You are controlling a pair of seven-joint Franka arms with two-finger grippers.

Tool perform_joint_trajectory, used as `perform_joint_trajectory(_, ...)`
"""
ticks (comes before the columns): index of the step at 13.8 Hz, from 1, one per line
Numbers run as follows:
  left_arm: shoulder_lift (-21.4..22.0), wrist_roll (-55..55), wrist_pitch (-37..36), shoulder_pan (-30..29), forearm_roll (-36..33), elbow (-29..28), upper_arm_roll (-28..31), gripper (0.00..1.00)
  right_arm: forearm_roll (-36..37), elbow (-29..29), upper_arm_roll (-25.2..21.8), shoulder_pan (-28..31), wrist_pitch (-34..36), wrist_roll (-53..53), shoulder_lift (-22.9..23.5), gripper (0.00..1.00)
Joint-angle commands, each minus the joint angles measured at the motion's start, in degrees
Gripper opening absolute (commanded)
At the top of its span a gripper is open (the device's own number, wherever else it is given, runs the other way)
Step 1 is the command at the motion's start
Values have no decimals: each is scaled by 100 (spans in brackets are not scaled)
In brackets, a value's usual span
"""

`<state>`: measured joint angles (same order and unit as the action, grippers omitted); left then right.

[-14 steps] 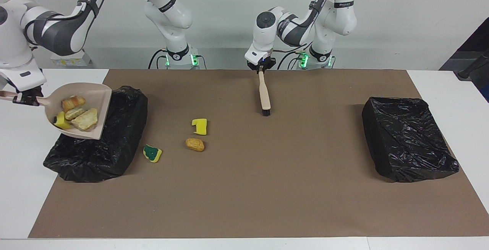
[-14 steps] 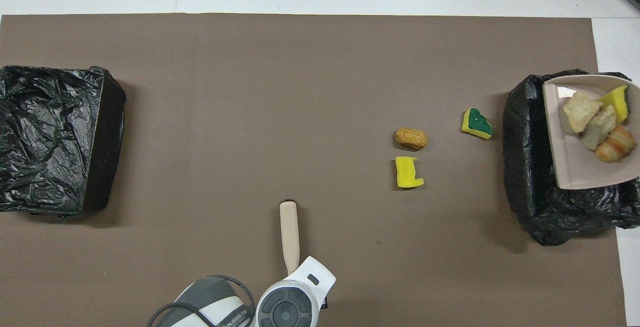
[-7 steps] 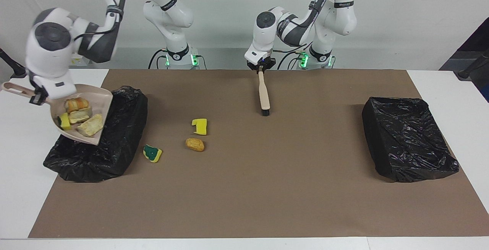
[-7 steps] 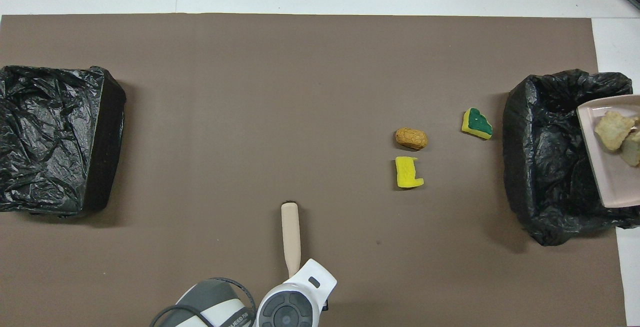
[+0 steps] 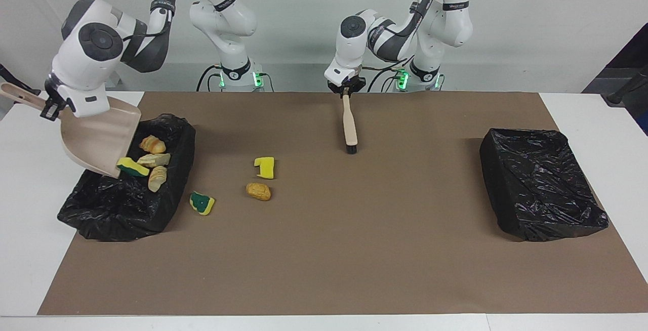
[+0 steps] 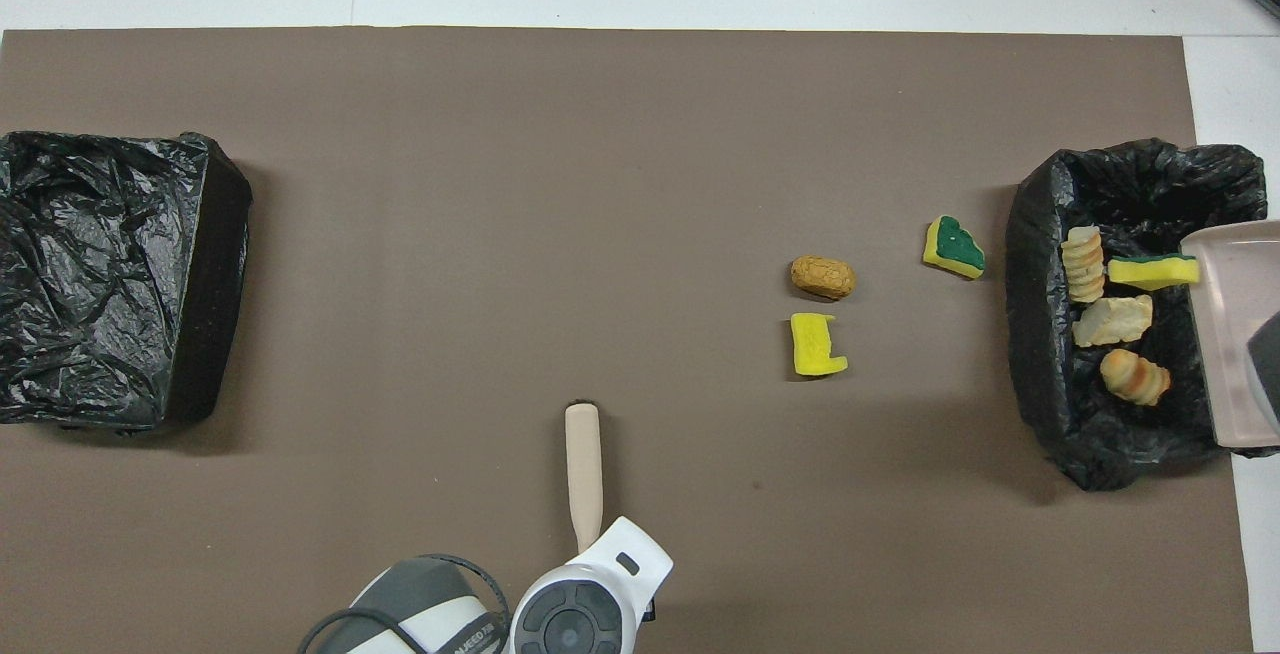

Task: Sweep and dump trash in bin
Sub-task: 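Tip the dustpan with the right gripper to dump the pieces into the bin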

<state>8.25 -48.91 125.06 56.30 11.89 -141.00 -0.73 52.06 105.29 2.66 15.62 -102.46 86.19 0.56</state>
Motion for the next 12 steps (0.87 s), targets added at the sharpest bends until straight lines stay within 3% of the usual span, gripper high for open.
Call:
perform_joint_trajectory(1, 36, 110, 194, 48, 138, -182, 56, 0, 138, 185, 42, 187, -2, 231, -276, 0)
perform_joint_trajectory(5, 27, 128, 194, 56, 138, -165, 64, 0, -168, 80, 24, 223, 7, 373, -442, 0)
perform_joint_trajectory(6, 19, 119, 150, 48, 138, -156, 64, 17, -344, 71, 24, 205, 16, 399, -495, 0)
perform_joint_trajectory(7, 10, 119, 106, 30, 138, -138, 82, 51, -494, 71, 33, 196, 25, 443, -513, 0)
perform_joint_trajectory(9, -165, 127, 88, -162, 86, 45, 100, 93, -1238, 80, 24, 170, 25, 365, -513, 0)
perform_joint_trajectory(10, -210, 188, 88, -363, 50, 186, 100, 100, -1660, 89, 24, 135, 51, 320, -513, 0)
perform_joint_trajectory(12, -210, 670, 62, -732, 41, 458, 117, 100, -2258, 115, 103, 108, 208, -143, -522, 0)
